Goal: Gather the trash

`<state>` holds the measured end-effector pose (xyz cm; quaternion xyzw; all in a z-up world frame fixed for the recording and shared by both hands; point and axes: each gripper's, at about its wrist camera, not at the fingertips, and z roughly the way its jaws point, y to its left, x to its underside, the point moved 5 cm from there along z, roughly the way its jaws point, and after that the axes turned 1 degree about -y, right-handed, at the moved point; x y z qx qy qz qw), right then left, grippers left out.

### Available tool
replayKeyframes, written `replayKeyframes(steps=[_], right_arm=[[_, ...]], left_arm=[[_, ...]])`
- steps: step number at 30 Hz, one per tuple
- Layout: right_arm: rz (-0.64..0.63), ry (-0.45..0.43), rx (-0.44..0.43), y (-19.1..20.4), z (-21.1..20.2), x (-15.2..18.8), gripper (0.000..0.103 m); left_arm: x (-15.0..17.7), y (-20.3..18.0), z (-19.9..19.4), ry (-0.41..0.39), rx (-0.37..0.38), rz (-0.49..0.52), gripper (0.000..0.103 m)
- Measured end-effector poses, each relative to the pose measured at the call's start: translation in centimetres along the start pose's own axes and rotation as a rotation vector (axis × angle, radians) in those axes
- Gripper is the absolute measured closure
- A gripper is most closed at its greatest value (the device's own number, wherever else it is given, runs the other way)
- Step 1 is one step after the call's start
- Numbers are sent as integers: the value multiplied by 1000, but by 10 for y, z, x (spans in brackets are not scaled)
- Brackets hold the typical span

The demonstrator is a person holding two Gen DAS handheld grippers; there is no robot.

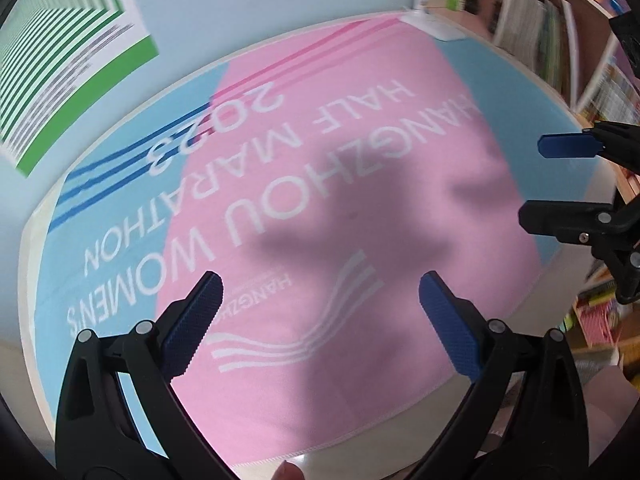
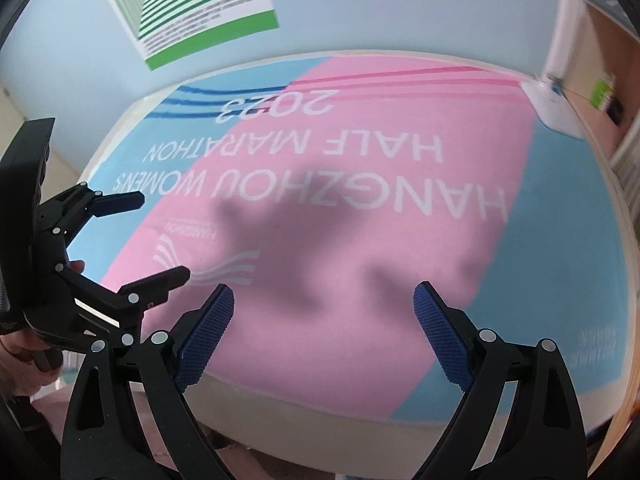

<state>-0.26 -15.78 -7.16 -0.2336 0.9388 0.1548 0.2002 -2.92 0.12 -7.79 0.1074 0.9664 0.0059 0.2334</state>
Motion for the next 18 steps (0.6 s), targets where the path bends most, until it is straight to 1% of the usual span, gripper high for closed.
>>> replayKeyframes(steps=[2,4,8,13,18], right_arm=[[-31,5,-11,-2,1,-8,12],[-48,6,-22,-4,3,-15,13],[-80,11,-46,-5,6,-23,12],[-113,11,-54,-5,9,-31,12],[-109,13,-68,-5,15,-38,12]], left_arm=[[-1,2,0,2,-3,-49,7],[-2,4,1,4,-17,-77,7],[-2,7,3,3,-53,-117,7],[-2,13,4,-2,-70,-165,7],[-1,19,6,-3,-80,-195,7]])
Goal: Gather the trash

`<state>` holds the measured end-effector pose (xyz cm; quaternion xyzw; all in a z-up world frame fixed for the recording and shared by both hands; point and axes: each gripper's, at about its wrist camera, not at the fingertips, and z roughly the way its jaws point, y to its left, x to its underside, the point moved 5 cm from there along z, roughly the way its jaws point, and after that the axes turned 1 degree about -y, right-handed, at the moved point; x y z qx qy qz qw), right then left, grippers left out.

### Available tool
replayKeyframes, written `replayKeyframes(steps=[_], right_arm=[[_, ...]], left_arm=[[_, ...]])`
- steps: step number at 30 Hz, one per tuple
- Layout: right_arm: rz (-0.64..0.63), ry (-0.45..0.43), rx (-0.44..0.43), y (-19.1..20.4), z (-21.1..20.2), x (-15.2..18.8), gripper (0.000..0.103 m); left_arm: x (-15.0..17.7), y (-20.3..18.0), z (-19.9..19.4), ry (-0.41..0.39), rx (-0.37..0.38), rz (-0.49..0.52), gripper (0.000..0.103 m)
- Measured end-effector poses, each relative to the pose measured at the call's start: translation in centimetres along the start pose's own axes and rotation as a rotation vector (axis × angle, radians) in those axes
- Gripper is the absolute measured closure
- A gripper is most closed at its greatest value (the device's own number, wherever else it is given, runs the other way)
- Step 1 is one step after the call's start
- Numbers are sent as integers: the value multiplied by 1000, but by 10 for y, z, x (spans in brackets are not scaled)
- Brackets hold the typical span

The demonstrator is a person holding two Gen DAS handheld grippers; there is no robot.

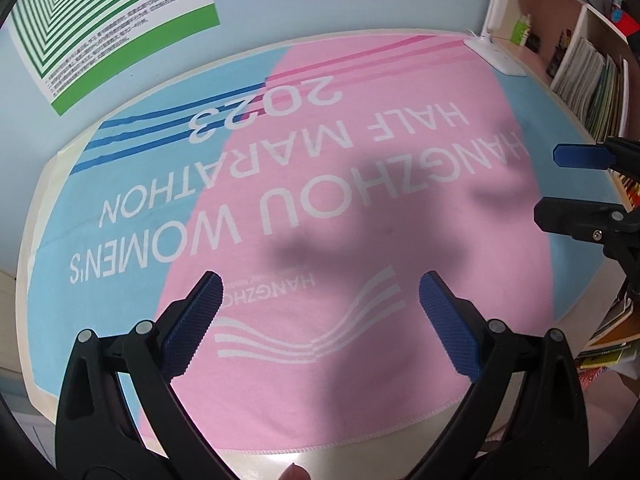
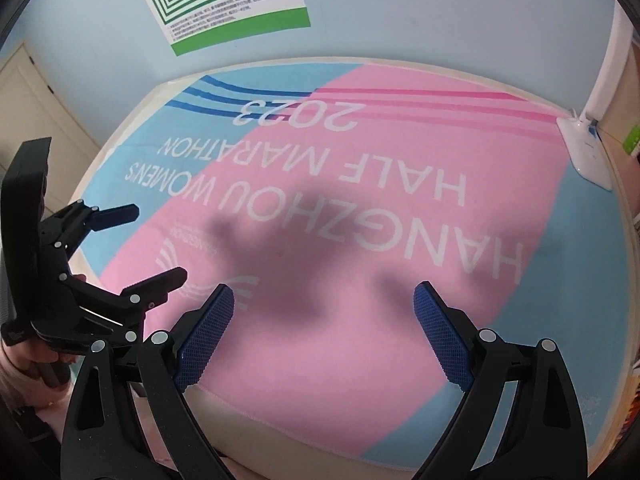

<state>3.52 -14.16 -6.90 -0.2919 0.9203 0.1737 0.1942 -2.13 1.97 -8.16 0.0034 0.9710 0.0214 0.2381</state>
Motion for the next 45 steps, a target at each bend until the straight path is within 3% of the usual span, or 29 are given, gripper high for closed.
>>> replayKeyframes(steps=[22,45], right_arm=[[-30,-4,-19,11,14,-20,13],[-30,-17,-21,7,15,-25,12]], left_arm=[[-11,22,6,-19,-46,-60,7],[-10,22,13,0,-25,-53,7]])
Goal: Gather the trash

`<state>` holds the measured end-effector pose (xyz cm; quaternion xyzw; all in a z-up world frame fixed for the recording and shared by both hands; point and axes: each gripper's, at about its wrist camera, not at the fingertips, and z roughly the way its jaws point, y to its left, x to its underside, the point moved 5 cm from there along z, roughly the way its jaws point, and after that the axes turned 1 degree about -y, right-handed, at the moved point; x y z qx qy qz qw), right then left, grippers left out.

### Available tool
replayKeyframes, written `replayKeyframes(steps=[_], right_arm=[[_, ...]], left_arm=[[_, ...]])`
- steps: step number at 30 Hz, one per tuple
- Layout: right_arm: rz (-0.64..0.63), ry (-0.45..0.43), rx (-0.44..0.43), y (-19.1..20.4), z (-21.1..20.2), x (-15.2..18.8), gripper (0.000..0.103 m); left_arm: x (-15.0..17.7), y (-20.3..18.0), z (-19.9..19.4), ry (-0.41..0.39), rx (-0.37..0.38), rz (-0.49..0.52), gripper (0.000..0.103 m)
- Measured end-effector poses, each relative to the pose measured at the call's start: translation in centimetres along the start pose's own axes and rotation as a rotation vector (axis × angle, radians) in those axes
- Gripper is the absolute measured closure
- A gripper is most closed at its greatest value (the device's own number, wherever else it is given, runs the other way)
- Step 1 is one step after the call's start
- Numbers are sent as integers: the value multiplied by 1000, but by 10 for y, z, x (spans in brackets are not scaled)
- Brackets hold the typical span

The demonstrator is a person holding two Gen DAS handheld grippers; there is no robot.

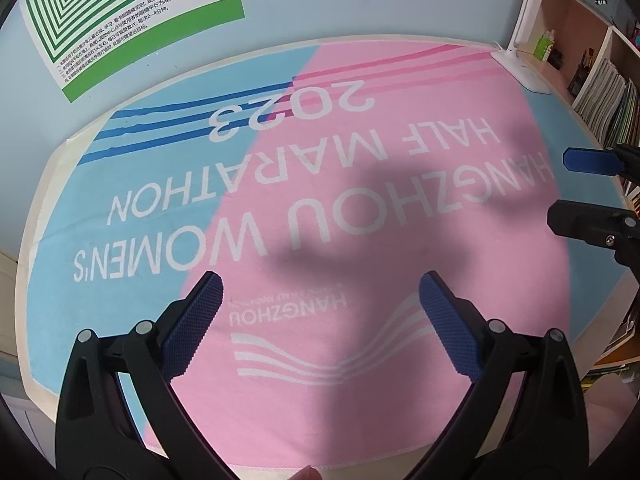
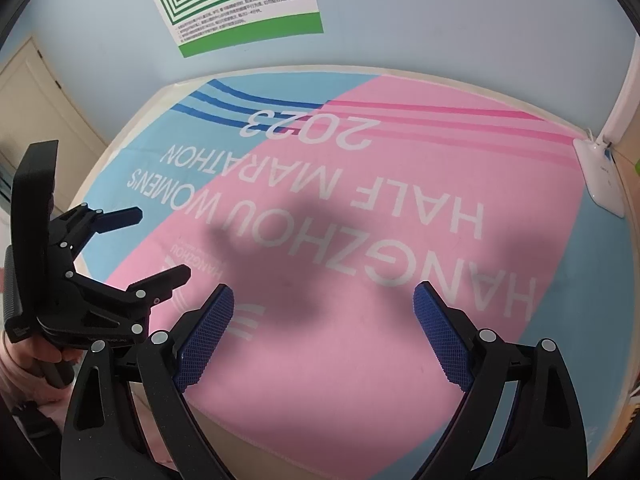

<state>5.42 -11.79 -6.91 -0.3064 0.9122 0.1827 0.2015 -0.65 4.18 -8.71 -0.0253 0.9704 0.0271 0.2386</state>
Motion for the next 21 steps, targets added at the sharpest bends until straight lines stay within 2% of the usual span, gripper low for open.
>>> replayKeyframes(steps=[21], right_arm=[[1,-6,-1,1,-2,0,13]], left_arm=[[0,1,-3,-20,-8,7,7]])
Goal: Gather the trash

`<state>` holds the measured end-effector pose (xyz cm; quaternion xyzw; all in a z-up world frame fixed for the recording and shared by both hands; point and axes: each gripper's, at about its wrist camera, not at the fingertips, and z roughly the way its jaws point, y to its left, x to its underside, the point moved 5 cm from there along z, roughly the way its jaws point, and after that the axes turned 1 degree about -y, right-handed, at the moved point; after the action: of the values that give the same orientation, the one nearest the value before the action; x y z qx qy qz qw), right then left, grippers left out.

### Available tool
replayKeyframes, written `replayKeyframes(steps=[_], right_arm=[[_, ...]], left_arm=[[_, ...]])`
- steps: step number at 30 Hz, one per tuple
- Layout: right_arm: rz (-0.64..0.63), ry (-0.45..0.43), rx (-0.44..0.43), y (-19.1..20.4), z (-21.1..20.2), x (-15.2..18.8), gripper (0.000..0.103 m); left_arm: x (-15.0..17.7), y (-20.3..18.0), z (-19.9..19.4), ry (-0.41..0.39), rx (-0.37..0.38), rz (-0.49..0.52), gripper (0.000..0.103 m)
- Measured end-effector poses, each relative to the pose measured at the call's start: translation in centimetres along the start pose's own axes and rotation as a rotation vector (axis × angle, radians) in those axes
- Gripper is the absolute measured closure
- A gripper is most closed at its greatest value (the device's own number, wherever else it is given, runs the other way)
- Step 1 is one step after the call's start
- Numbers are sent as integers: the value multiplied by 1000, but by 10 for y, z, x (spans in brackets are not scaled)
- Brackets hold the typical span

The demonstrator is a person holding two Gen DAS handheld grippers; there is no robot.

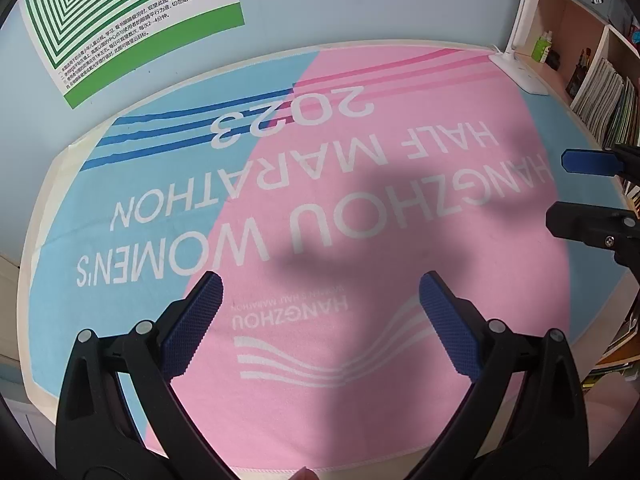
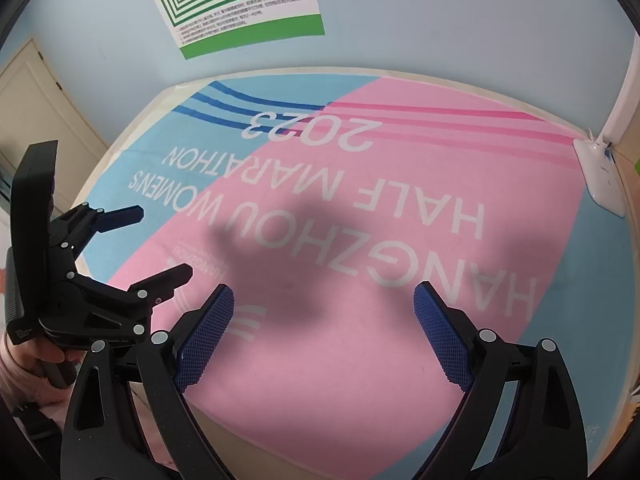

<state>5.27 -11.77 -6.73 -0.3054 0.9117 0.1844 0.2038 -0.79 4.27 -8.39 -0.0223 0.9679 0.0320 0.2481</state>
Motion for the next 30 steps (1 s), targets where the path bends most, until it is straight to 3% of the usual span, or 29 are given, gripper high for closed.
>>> replayKeyframes(steps=[30], right_arm=[[3,-2,0,0,-1,0,12]], left_arm=[[1,0,2,1,0,3,7]])
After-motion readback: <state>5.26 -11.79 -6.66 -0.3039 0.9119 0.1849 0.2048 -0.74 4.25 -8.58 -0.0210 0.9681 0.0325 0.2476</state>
